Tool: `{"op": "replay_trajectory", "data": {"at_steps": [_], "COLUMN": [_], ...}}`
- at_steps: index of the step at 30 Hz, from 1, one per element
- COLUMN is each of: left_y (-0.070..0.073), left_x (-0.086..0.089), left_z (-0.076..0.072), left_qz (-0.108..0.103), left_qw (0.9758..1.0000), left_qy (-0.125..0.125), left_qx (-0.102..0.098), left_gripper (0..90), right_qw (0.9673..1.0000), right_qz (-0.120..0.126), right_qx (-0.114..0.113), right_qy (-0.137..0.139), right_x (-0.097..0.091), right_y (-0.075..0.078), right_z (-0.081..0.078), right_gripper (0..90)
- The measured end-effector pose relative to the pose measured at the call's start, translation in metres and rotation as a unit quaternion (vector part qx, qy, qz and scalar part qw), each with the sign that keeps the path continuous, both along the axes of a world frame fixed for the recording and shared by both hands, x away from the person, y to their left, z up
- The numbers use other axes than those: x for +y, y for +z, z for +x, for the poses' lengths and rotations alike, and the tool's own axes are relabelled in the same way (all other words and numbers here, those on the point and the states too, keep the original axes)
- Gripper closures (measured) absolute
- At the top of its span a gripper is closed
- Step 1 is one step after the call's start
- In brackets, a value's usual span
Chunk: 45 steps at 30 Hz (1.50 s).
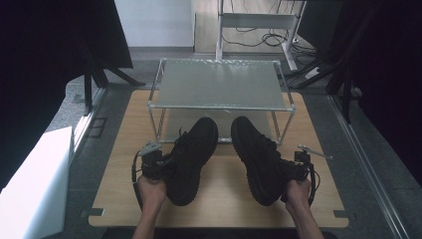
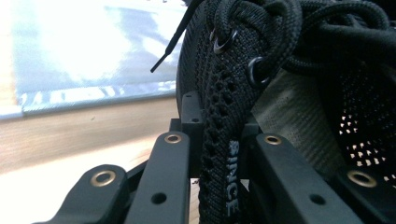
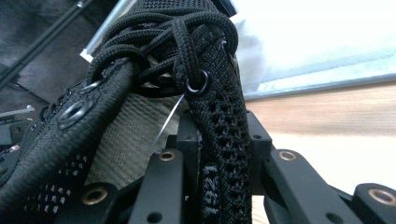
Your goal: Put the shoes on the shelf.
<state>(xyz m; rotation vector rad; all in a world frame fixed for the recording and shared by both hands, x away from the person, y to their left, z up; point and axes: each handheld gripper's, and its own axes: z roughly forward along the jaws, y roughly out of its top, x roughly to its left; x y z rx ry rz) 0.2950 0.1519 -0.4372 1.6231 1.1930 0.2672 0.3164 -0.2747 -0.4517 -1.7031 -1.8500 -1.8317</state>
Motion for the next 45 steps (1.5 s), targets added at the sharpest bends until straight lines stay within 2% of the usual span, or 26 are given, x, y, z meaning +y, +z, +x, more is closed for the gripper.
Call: {"op": "replay_trajectory", "data": {"at_steps": [3, 6, 8, 17, 21, 25, 30, 31, 39, 43, 45], "left_y": [0.004, 0.013, 0.014, 0.029, 0.041, 0.050, 0.061, 0.065, 0.080, 0.087, 0.090], "left_x": [-0.001, -0.002, -0.002, -0.001, 0.001, 0.000, -0.002, -0.003, -0.010, -0.013, -0.015], "left_z": [-0.002, -0.003, -0.003, -0.001, 0.002, 0.006, 0.015, 0.020, 0.039, 0.054, 0.060], "left_qz": [-0.008, -0.028, -0.033, -0.059, -0.075, -0.078, -0.087, -0.095, -0.093, -0.104, -0.097], "left_qw": [0.9999, 0.9995, 0.9994, 0.9980, 0.9967, 0.9963, 0.9954, 0.9946, 0.9943, 0.9926, 0.9930], "left_qy": [-0.005, -0.006, -0.005, 0.014, 0.025, 0.029, 0.035, 0.036, 0.047, 0.060, 0.065], "left_qx": [-0.006, -0.011, -0.011, -0.015, -0.021, -0.024, -0.023, -0.023, -0.025, -0.020, -0.020], "left_gripper": [80.4, 80.4, 80.4, 80.1, 80.1, 80.0, 79.9, 79.9, 79.9, 79.9, 79.9], "right_qw": [1.0000, 0.9998, 0.9997, 0.9992, 0.9990, 0.9988, 0.9987, 0.9986, 0.9985, 0.9984, 0.9985], "right_qz": [0.006, 0.013, 0.017, 0.034, 0.038, 0.040, 0.042, 0.045, 0.044, 0.041, 0.036], "right_qx": [-0.004, -0.012, -0.014, -0.022, -0.024, -0.028, -0.028, -0.027, -0.027, -0.026, -0.024], "right_qy": [0.003, 0.007, 0.009, 0.006, 0.004, -0.001, -0.003, -0.003, -0.018, -0.029, -0.034], "right_x": [0.002, 0.005, 0.006, 0.010, 0.012, 0.015, 0.021, 0.022, 0.025, 0.026, 0.026], "right_y": [0.003, 0.011, 0.015, 0.037, 0.048, 0.060, 0.075, 0.077, 0.097, 0.104, 0.107], "right_z": [-0.002, -0.004, -0.005, -0.002, 0.001, 0.006, 0.017, 0.019, 0.041, 0.051, 0.057], "right_gripper": [74.9, 74.8, 74.8, 74.8, 74.8, 74.8, 74.7, 74.7, 74.6, 74.5, 74.5]}}
